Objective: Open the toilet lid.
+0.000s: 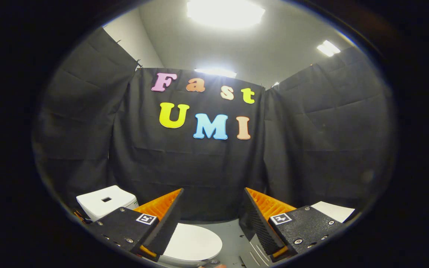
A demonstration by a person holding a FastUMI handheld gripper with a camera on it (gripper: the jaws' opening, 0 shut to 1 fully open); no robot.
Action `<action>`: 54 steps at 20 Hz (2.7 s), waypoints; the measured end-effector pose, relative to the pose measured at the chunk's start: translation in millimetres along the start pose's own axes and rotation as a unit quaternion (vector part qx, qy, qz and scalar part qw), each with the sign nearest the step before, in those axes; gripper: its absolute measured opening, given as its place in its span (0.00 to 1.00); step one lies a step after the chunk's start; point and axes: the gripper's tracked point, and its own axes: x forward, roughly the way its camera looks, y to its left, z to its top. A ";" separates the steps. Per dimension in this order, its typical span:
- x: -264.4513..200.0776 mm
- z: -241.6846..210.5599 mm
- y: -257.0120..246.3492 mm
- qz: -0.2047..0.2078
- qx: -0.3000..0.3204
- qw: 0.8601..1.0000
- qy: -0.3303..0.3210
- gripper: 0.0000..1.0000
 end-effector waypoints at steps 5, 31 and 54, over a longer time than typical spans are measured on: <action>0.9 -5.4 -1.5 0.001 0.006 1.000 0.004 0.95; 27.4 -148.9 14.8 0.030 0.188 0.973 0.130 0.94; -4.0 -460.6 -18.0 -0.057 0.456 0.819 0.343 0.92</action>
